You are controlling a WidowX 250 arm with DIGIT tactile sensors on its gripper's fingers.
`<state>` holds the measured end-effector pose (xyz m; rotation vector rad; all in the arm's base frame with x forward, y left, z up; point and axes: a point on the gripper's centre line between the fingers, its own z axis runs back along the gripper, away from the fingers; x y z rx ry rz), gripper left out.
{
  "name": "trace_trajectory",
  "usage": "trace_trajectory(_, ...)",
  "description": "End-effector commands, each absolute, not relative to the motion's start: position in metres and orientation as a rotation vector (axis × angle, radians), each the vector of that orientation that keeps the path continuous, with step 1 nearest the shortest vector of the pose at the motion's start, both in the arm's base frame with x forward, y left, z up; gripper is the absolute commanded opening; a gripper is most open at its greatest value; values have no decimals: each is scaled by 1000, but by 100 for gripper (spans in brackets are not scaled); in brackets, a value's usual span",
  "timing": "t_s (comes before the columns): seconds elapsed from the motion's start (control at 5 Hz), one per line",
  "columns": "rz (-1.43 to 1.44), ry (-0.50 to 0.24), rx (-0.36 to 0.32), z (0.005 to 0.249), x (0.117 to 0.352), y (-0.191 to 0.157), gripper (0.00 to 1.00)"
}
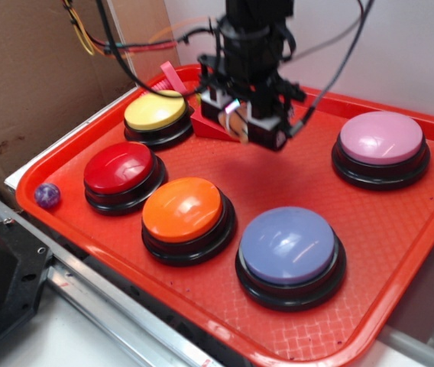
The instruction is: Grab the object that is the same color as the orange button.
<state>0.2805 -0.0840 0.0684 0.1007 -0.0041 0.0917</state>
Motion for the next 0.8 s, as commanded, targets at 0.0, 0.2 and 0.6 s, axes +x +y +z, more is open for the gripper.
trace_trajectory(0.0, 204, -92, -104, 177, 255, -54, 0)
trace_trajectory(0.2, 200, -69, -155, 187, 245, -51, 0)
trace_trajectory(0.6, 167, -123, -59, 200, 241, -72, 100)
